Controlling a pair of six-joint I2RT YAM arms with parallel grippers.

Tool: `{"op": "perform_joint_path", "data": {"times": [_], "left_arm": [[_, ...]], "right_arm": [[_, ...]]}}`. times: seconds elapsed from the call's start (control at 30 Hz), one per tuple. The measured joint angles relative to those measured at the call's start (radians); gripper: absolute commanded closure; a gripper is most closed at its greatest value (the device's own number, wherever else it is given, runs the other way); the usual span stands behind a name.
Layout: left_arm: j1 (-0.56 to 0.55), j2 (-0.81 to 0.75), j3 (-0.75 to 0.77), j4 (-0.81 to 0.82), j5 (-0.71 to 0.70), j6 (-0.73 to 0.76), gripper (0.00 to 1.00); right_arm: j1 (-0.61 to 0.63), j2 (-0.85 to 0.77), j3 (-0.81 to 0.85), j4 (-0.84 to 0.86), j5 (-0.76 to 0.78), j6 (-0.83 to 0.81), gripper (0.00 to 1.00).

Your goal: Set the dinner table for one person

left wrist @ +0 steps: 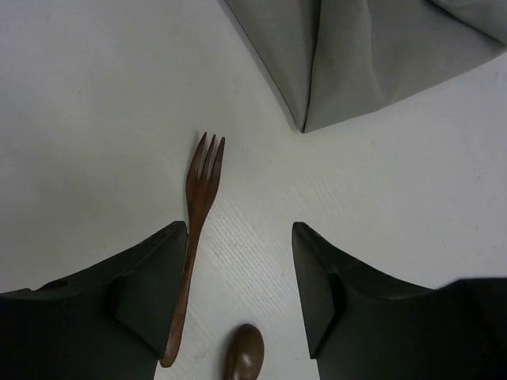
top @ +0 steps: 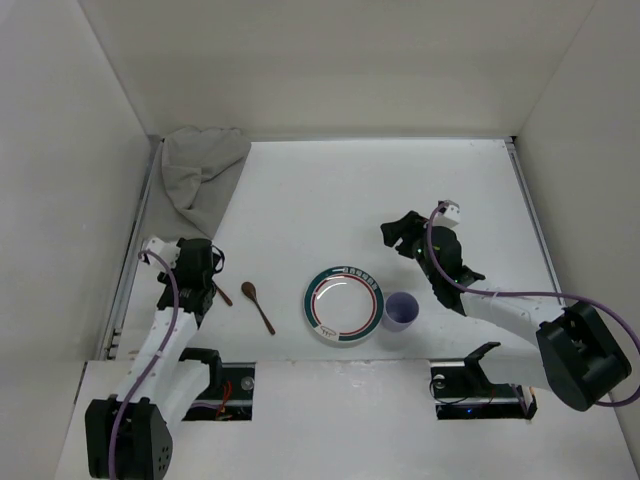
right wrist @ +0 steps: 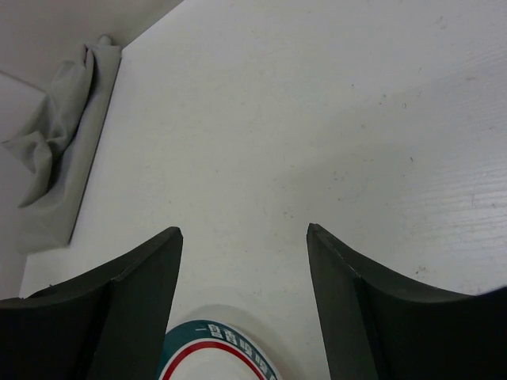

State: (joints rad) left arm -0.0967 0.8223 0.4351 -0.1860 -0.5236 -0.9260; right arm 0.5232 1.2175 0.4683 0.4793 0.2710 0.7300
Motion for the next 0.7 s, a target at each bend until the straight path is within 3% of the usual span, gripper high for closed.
{"op": "perform_joint_path", "data": {"times": [0.2, 0.27, 0.4, 0.47, 0.57, 0.7], "left_arm": [[0.013, 0.064, 0.009, 0.044, 0.001, 0.000, 0.47], [0.015, 0.098, 0.010, 0.068, 0.000, 0.000, 0.50], [0.031, 0.159, 0.014, 0.143, -0.009, 0.000, 0.50], [0.042, 0.208, 0.033, 0.175, -0.026, -0.001, 0.49], [0.057, 0.294, 0.080, 0.225, -0.048, -0.003, 0.47], [0.084, 0.420, 0.177, 0.275, -0.058, 0.000, 0.47]], "right_arm": [[0.000, 0.002, 0.000, 0.000, -0.002, 0.000, 0.33], [0.000, 0.002, 0.000, 0.000, -0.005, -0.001, 0.39], [0.000, 0.002, 0.001, 0.000, -0.013, -0.010, 0.84], [0.000, 0.002, 0.008, -0.009, -0.023, -0.008, 0.91], [0.000, 0.002, 0.023, -0.015, -0.028, -0.010, 0.87], [0.002, 0.019, 0.037, -0.016, -0.035, -0.014, 0.53]]}}
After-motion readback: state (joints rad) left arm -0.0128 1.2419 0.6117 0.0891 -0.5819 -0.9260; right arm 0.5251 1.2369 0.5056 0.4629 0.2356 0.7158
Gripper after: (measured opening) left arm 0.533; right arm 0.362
